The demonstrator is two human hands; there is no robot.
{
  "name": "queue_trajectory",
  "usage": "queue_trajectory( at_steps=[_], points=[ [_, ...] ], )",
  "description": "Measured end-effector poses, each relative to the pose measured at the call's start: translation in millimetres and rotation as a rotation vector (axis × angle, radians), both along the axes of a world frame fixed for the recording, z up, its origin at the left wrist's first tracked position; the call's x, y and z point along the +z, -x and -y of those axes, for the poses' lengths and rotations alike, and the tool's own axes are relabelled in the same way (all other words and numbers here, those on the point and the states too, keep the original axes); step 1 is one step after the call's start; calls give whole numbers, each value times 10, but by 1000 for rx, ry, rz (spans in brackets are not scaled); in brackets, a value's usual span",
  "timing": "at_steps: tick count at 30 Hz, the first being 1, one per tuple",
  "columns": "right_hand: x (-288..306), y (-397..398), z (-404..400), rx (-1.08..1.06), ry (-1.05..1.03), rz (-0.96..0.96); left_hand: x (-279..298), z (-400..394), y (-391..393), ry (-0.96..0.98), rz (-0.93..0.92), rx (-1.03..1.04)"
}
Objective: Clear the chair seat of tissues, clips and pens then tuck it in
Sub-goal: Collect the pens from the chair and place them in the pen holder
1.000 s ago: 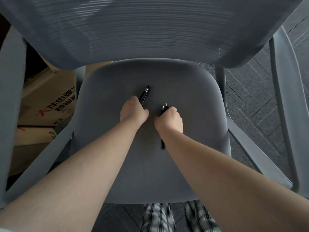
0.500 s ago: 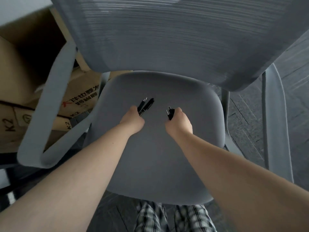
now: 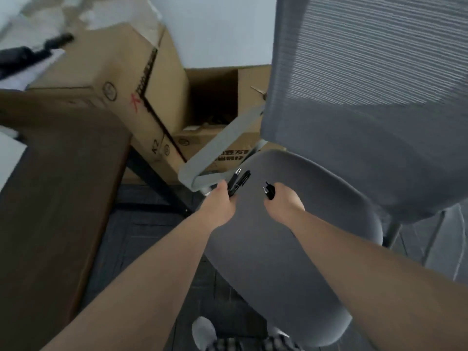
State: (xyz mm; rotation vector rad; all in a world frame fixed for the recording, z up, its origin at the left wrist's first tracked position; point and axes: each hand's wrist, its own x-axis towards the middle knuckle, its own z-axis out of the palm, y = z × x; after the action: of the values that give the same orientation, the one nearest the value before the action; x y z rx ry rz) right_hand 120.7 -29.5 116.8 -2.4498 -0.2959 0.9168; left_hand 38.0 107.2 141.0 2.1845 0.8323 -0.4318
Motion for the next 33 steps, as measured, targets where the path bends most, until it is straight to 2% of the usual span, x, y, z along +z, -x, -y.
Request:
queue_trajectory(
  at_steps=[8, 15, 20, 25, 33],
  points=[
    [819, 917, -1102, 278, -193, 73, 888, -699, 1392, 49, 217, 506],
    [1420, 2404, -2046, 474, -356, 85, 1383, -1220, 2990, -42, 444, 912],
    [1613, 3636, -2520, 516, -513, 26, 1491, -1417, 4115, -3, 533, 1147],
    [1674, 4609, -2888, 560, -616, -68, 1479, -1601, 5035, 36, 634, 1276],
    [1598, 5448, -3341, 481, -702, -128, 1206, -1777, 5676, 177, 817, 1449]
  ],
)
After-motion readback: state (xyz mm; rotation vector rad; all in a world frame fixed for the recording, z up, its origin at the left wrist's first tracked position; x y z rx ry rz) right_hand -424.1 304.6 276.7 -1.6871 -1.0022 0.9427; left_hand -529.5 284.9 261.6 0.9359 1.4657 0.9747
